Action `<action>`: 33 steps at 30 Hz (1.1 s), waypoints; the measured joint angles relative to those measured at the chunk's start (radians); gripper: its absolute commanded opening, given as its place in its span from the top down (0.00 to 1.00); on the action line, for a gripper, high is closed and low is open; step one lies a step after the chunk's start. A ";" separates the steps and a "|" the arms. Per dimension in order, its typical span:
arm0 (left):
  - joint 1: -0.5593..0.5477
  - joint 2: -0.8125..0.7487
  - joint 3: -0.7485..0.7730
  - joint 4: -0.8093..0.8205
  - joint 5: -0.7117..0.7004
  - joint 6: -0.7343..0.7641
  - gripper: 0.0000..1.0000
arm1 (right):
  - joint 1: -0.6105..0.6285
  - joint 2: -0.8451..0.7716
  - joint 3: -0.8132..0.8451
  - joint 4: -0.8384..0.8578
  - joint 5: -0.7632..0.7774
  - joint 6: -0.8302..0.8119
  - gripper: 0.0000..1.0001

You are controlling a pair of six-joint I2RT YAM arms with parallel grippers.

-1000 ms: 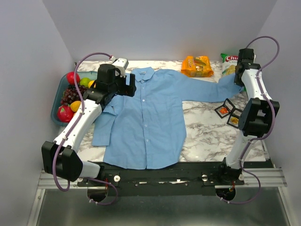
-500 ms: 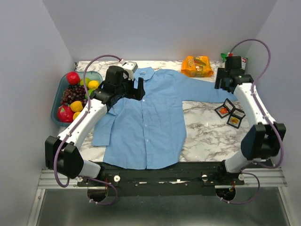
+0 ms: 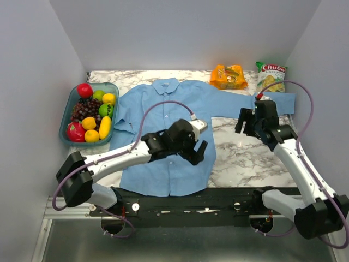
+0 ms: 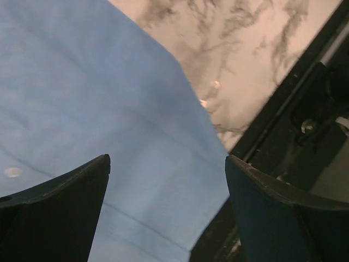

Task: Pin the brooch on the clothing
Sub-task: Flatten out the clothes at the center of the board.

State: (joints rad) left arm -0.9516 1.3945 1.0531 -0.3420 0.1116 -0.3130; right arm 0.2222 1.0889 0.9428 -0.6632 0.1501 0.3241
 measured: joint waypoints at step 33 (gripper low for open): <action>-0.070 0.164 -0.168 0.534 0.178 -0.336 0.32 | -0.001 -0.231 0.087 0.005 0.002 0.031 0.16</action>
State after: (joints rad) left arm -1.0218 1.5581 0.8852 0.1917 0.2893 -0.6491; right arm 0.2211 0.8581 1.0294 -0.6579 0.1524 0.3546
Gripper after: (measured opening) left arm 0.226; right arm 0.838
